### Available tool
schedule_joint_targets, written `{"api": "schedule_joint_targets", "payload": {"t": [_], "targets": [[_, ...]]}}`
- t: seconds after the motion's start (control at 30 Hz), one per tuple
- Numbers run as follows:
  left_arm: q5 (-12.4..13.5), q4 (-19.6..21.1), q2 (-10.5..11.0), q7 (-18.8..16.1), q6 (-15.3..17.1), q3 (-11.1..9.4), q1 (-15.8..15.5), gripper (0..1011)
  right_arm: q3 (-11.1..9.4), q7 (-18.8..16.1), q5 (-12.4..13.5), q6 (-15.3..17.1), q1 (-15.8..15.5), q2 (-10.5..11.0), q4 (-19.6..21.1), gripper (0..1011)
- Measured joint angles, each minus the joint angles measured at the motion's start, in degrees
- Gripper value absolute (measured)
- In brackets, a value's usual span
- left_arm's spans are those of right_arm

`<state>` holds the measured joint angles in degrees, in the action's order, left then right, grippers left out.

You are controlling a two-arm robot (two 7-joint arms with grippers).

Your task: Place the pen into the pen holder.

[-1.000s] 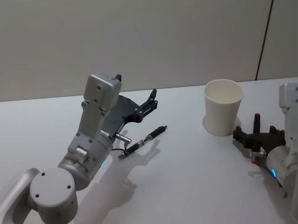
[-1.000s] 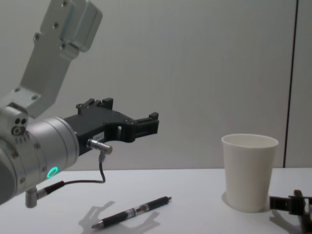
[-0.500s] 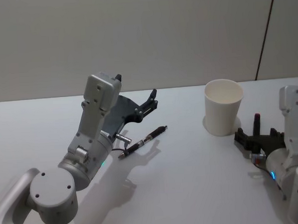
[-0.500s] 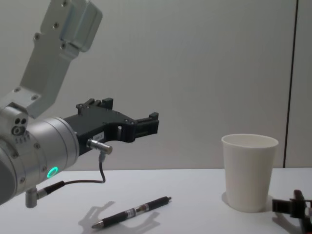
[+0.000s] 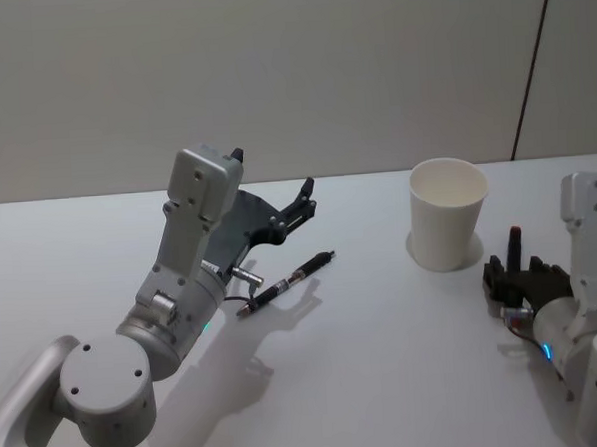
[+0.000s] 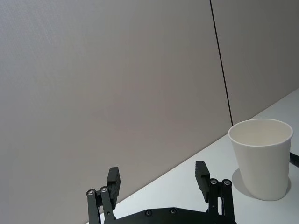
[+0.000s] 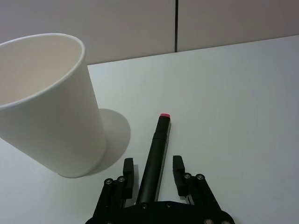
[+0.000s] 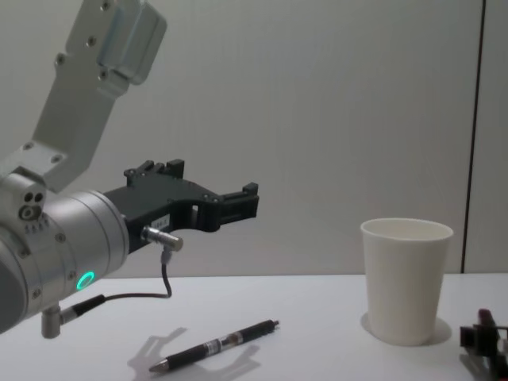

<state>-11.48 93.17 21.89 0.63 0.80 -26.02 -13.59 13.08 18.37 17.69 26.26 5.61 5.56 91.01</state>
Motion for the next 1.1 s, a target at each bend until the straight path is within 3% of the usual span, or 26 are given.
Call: {"api": "schedule_joint_targets", "payload": {"t": [0.4, 0.77, 1.1], "targets": [[0.00, 0.00, 0.00, 0.00, 0.00, 0.00, 0.00, 1001, 0.01, 0.11, 0.01, 0.00, -0.07, -0.07, 0.06, 179], [0.00, 0.00, 0.00, 0.00, 0.00, 0.00, 0.00, 1001, -0.08, -0.07, -0.17, -0.37, -0.16, -0.07, 0.10, 173], [0.00, 0.00, 0.00, 0.00, 0.00, 0.00, 0.00, 1001, -0.34, -1.67, -2.14, -3.87, -0.67, 0.57, 0.92, 173]]}}
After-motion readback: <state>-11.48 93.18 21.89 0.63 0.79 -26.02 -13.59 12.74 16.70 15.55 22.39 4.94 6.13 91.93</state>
